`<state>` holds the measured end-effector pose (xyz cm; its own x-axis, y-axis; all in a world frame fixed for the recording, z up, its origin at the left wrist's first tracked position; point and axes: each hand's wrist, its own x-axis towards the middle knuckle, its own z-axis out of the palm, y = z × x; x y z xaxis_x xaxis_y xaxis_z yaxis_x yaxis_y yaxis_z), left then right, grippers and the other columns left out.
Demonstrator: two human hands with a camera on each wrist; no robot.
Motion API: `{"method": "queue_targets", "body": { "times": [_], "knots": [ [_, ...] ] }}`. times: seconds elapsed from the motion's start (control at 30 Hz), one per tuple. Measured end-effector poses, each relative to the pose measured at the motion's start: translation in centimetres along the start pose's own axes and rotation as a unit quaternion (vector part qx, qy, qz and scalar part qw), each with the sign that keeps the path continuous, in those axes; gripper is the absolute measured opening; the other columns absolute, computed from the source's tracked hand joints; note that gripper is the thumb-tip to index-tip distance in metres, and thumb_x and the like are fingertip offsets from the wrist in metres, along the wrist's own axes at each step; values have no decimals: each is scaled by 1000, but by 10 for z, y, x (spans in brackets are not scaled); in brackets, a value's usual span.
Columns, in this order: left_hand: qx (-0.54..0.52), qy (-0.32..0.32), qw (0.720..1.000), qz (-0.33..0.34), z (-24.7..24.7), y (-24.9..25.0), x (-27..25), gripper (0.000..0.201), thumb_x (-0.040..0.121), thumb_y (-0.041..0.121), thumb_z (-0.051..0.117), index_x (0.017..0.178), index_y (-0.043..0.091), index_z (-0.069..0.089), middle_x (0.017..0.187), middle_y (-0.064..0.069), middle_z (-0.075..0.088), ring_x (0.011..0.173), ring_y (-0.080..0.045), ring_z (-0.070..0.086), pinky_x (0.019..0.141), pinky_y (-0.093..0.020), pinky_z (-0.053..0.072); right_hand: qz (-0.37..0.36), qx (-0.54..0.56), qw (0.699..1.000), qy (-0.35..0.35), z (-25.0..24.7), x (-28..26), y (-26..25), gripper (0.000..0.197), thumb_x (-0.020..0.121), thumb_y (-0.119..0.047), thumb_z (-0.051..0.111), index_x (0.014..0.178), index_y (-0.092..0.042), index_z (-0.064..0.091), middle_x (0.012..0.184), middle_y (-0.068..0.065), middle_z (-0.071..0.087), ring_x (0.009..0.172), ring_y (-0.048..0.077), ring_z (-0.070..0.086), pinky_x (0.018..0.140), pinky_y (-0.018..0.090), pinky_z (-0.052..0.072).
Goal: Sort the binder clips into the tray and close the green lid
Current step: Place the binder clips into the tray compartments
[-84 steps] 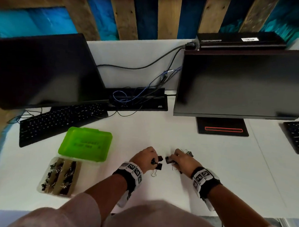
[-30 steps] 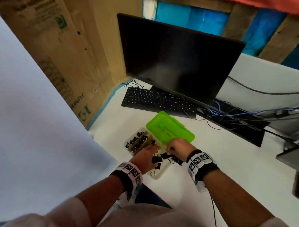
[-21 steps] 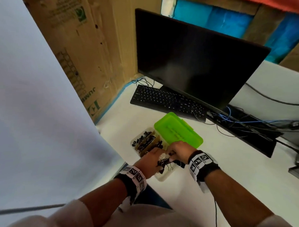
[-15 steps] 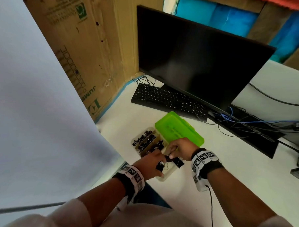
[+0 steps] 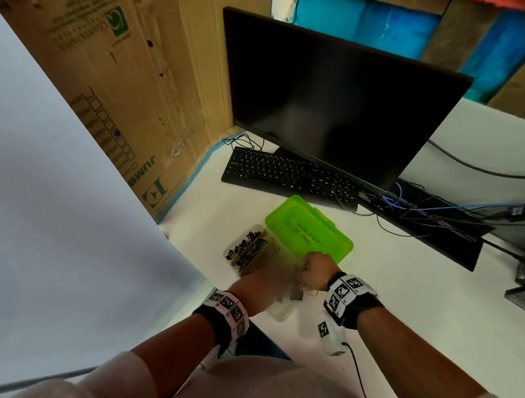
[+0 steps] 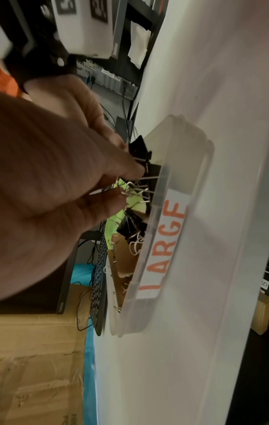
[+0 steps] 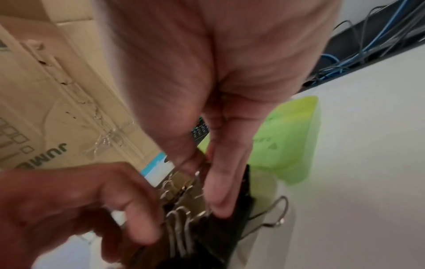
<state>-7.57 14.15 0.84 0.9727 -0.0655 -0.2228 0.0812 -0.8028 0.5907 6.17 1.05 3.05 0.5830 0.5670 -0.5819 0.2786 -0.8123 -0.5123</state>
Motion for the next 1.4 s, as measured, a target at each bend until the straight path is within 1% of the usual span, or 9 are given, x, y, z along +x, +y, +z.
{"method": "queue_targets", "body": {
  "times": [0.2,0.33,0.43,0.6,0.7,0.87,0.97,1.2,1.4],
  "knots": [
    [-9,-37,999,-37,-12,-6,10,33,70,23,77,101,16,65,110,-1,54,98,-14,52,81,-21,38,5,-61,998,-24,6,0,-6,28,79,-9,48,99,-3,66,103,16,70,94,31,65,78,35,55],
    [-35,-59,997,-38,-16,-10,10,14,71,11,75,83,12,68,98,-6,62,88,-16,58,78,-25,46,-38,-87,995,-38,1,-6,4,10,85,-27,59,87,-22,67,108,8,68,100,25,61,82,29,49],
    [-59,-75,994,-50,-17,-7,8,9,80,2,64,84,9,68,94,-7,66,83,-16,63,74,-21,50,-68,-58,991,-99,6,-8,10,20,82,-43,65,92,-25,64,102,-1,66,93,15,57,80,24,44],
    [-73,-79,993,-56,-15,-10,7,13,81,4,63,88,13,69,93,-6,70,81,-10,64,79,-22,51,-145,-174,973,-47,12,-3,13,16,83,-15,58,93,-21,69,99,2,65,95,24,61,80,30,49],
    [-91,-120,987,-57,-14,-10,5,15,82,2,63,89,12,71,91,-8,73,83,-14,69,80,-24,54,-199,-238,950,-28,14,-2,7,18,79,-2,52,86,-10,67,89,1,45,87,29,58,69,31,43],
    [-58,-101,993,-31,-14,-12,4,17,80,4,66,94,11,71,101,-6,70,93,-17,65,86,-26,50,-230,-167,959,-8,16,-4,10,22,89,-27,58,108,-17,64,114,1,54,102,21,56,87,35,49],
    [-57,-58,997,2,-15,-13,2,15,82,7,65,94,12,71,107,-4,63,96,-15,59,87,-19,43,-205,-150,967,-6,11,-5,17,34,80,-39,67,111,-24,60,114,-4,52,102,17,55,87,34,48],
    [-38,-109,993,-5,-12,-20,3,9,81,15,67,85,13,75,93,-3,70,89,-13,64,96,-32,47,-185,-191,962,-61,9,-3,26,38,74,-11,73,109,-20,62,115,2,60,107,22,56,88,29,45],
    [-53,-157,986,10,-13,-19,2,19,73,17,77,89,8,74,96,-8,70,87,-16,65,81,-24,50,-197,-175,961,-79,21,0,28,51,61,-15,83,107,-13,61,113,8,56,105,27,55,87,33,47]
  ]
}}
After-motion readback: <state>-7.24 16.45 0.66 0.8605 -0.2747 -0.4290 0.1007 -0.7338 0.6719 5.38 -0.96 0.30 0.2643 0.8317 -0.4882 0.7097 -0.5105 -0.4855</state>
